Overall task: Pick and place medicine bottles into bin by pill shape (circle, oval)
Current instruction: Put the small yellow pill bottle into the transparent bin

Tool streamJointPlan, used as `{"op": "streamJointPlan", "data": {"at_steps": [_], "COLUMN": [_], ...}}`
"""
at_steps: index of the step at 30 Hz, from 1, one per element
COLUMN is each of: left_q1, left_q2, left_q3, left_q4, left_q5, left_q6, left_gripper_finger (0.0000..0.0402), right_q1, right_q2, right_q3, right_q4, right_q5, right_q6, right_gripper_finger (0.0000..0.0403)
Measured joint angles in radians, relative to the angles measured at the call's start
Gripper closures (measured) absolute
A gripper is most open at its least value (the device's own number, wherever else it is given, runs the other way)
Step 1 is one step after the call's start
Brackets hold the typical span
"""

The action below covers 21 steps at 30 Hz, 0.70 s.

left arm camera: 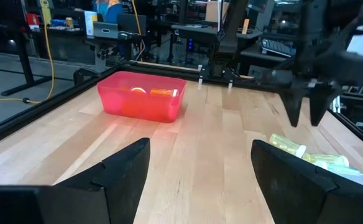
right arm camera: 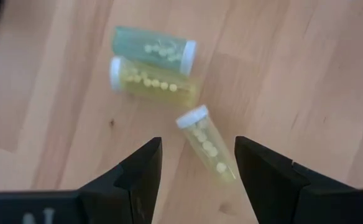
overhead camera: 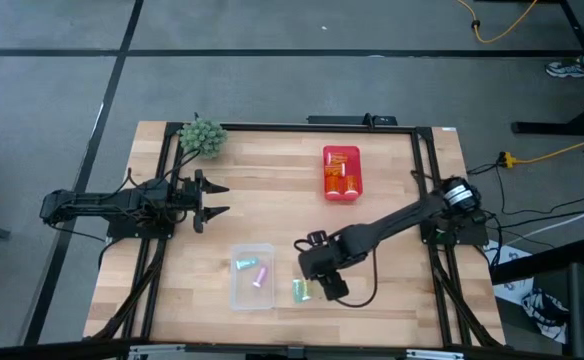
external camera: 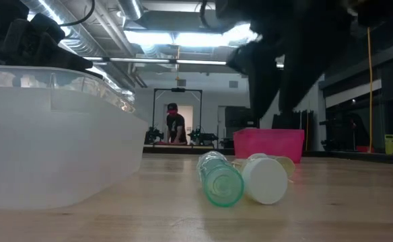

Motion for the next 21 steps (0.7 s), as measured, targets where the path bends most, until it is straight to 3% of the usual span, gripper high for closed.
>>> {"op": "streamJointPlan", "data": {"at_steps": [12, 21], "left_q1": [0.000, 0.000], "left_q2": [0.000, 0.000], "left_q3": [0.000, 0.000], "left_q4": [0.000, 0.000], "left_q5": [0.000, 0.000], "left_q6": [0.000, 0.000], "left_gripper_finger": [0.0129, 0.0129], "right_q1": [-0.040, -0.070], "right_q2": [0.035, 0.037], "right_q3": [-0.064, -0.163], "right_q4": [0.034, 0.105], "right_q5": [-0.060, 0.001], "right_q6": [-0.053, -0.051], "right_gripper_finger": [0.0199, 0.0199]}}
